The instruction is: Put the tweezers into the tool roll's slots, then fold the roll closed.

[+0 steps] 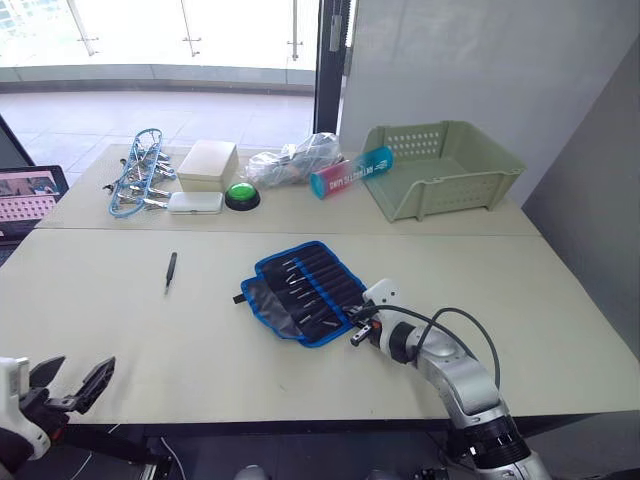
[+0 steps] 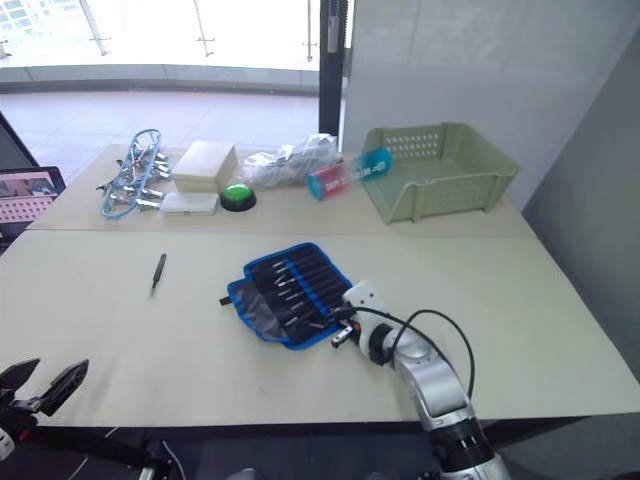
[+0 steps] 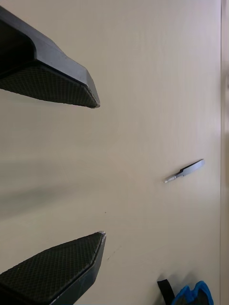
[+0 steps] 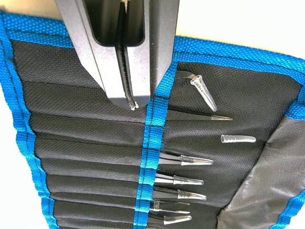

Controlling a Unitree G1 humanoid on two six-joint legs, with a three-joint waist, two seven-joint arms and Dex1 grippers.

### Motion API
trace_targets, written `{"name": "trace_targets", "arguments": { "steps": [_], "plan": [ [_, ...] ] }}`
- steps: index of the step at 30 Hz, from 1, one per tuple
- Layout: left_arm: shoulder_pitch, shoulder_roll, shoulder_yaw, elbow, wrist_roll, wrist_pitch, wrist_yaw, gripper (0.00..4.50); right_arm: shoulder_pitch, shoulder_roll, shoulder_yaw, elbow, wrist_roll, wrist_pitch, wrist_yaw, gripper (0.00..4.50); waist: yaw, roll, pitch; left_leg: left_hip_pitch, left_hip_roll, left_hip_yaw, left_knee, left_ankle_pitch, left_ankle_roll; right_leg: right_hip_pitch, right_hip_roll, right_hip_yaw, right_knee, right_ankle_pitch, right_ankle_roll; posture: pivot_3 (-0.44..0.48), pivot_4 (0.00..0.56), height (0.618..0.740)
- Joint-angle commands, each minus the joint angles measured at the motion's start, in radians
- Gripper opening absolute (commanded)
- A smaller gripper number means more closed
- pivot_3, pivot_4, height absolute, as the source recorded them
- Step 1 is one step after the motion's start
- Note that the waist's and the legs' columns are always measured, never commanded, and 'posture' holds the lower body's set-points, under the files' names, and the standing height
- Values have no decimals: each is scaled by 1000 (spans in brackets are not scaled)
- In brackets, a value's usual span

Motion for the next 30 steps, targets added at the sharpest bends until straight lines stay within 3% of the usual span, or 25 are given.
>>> {"name": "trace_targets", "arguments": {
  "steps": [1, 8, 14, 17, 21, 30],
  "plan": [
    [51, -15, 43, -12, -35, -46, 2, 4351, 38, -21, 10, 65, -13, 43, 4, 0, -1, 0, 0, 0, 0, 0, 0, 0, 0, 0, 0, 0, 0, 0, 0, 0, 150, 716],
    [76, 0, -1, -16, -63, -57, 33, 4351, 34, -20, 11, 70, -17, 44, 10, 0, 0, 0, 0, 0, 0, 0, 0, 0, 0, 0, 0, 0, 0, 0, 0, 0, 150, 716],
    [5, 27, -119, 8, -4, -43, 128, 4351, 35, -14, 10, 65, -18, 47, 5, 0, 1, 0, 0, 0, 0, 0, 0, 0, 0, 0, 0, 0, 0, 0, 0, 0, 150, 716],
    [-77, 30, -180, 35, 13, -27, 198, 4351, 38, -11, 7, 58, -17, 50, -2, 0, 0, 0, 0, 0, 0, 0, 0, 0, 0, 0, 0, 0, 0, 0, 0, 0, 150, 716],
    [-281, 60, -348, 133, 127, -2, 325, 4351, 38, -10, 5, 54, -19, 48, -6, 0, 11, -1, -1, 0, 0, 0, 0, 0, 0, 0, 0, 0, 1, 0, 0, 0, 150, 716],
    [-555, 51, -499, 373, 214, -10, 437, 4351, 35, -8, -1, 47, -21, 47, -17, 0, 7, -4, -3, 0, 0, 0, 0, 0, -1, 0, 0, -1, 1, 0, 0, 0, 150, 716]
  ]
}}
